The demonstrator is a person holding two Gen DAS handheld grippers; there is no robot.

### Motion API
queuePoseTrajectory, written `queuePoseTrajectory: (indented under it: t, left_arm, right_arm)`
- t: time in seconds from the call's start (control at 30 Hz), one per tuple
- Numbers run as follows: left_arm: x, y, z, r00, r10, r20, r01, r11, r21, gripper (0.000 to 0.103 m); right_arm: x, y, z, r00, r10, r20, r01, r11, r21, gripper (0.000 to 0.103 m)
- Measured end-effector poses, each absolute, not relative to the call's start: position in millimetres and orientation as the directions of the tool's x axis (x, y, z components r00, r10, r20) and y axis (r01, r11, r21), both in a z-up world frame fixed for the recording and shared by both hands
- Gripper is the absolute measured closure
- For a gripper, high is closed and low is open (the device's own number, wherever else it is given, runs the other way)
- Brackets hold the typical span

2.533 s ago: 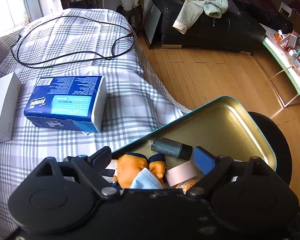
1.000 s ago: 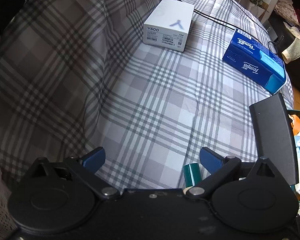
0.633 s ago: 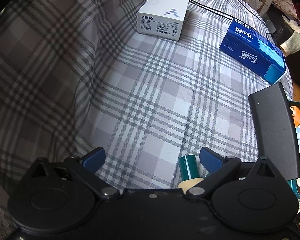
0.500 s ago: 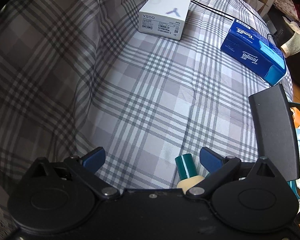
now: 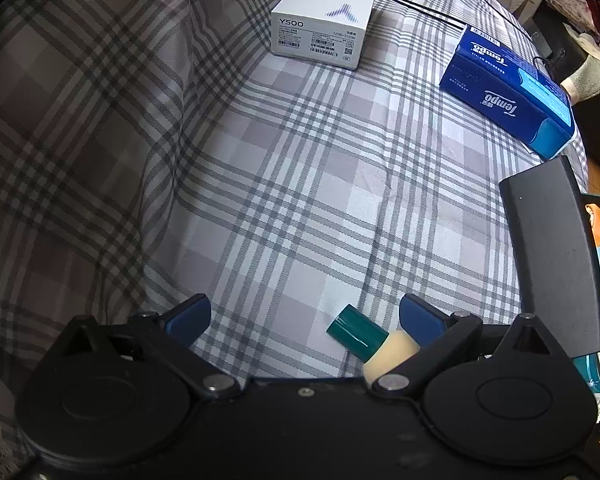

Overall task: Organize soft objects
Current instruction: 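Grasp the green tape roll with the right tool while the left tool approaches the sponge stick, then grasp the teal-handled sponge stick with the left tool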

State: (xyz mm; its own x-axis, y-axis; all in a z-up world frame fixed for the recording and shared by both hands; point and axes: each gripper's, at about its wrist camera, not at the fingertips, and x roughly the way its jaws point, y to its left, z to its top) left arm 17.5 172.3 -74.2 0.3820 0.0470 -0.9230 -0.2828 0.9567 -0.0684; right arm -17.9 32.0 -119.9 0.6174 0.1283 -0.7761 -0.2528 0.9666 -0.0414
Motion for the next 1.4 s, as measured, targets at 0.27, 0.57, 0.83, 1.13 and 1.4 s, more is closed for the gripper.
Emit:
queuePoseTrajectory:
  t: [0.27, 0.57, 0.83, 1.13, 1.4]
  left_arm:
    - [19, 163, -74, 0.401, 0.026, -0.916, -0.215, 0.974, -0.067, 0.002]
    - [26, 151, -81, 0.394, 0.008, -0.919, -0.078, 0.997, -0.025, 0.003]
    - [24, 142, -84, 0.391, -0.028, -0.920, 0.008, 1.000, -0.027, 0.003]
    - [33, 133, -101, 0.358, 0.013, -0.934, 0.051, 0.998, 0.034, 0.010]
    - [34, 128, -102, 0.374, -0.031, -0.927, 0.070, 0.998, -0.005, 0.030]
  right_arm:
    - [-20, 20, -116, 0.584, 0.129, -0.801, -0.216, 0.976, 0.000, 0.055]
    - [-22, 0, -111, 0.528, 0.161, -0.834, -0.158, 0.983, 0.090, 0.055]
    - [-22, -14, -104, 0.524, 0.195, -0.829, -0.113, 0.981, 0.160, 0.055]
    - [-25, -19, -98, 0.537, 0.198, -0.820, -0.101, 0.980, 0.170, 0.055]
    - [-25, -18, -102, 0.531, 0.183, -0.827, -0.105, 0.983, 0.150, 0.055]
